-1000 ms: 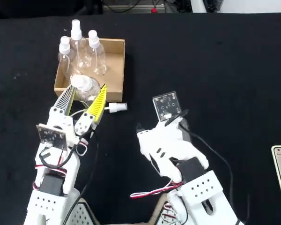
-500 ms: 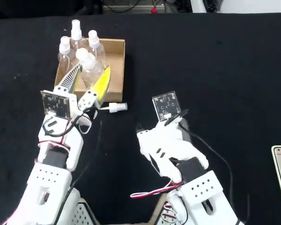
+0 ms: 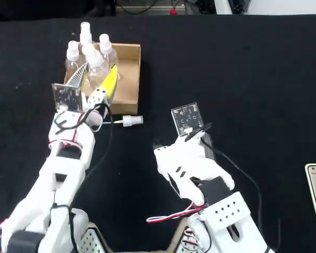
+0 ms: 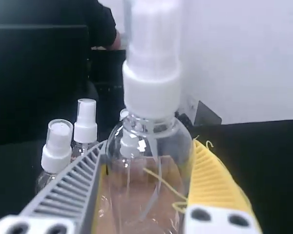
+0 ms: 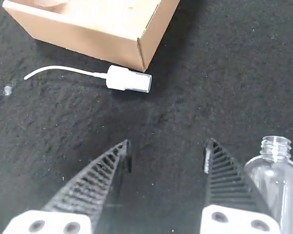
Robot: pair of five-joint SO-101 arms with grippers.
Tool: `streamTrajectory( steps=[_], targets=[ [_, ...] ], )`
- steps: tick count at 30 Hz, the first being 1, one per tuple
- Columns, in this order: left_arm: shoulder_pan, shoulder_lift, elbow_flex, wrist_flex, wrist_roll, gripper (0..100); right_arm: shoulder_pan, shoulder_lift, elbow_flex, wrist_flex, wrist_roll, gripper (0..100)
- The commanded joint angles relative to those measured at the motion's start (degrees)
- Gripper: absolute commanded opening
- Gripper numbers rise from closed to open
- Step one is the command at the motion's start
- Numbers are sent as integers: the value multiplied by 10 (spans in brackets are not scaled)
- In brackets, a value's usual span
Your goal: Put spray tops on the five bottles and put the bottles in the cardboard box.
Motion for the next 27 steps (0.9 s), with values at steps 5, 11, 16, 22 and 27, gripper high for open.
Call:
streamTrajectory(
  steps=[5, 11, 16, 22, 27],
  targets=[
    [-7, 92, -65, -103, 6, 159, -5, -12, -2, -12, -2, 226],
    [-21, 204, -74, -221, 5, 159, -5, -12, 3, -15, -2, 226],
    [-42, 287, -110, -255, 6, 159, -5, -12, 3, -15, -2, 226],
    [-45, 352, -146, -288, 6, 159, -5, -12, 3, -15, -2, 226],
    [-46, 370, -148, -288, 6, 159, -5, -12, 3, -15, -2, 226]
  ],
)
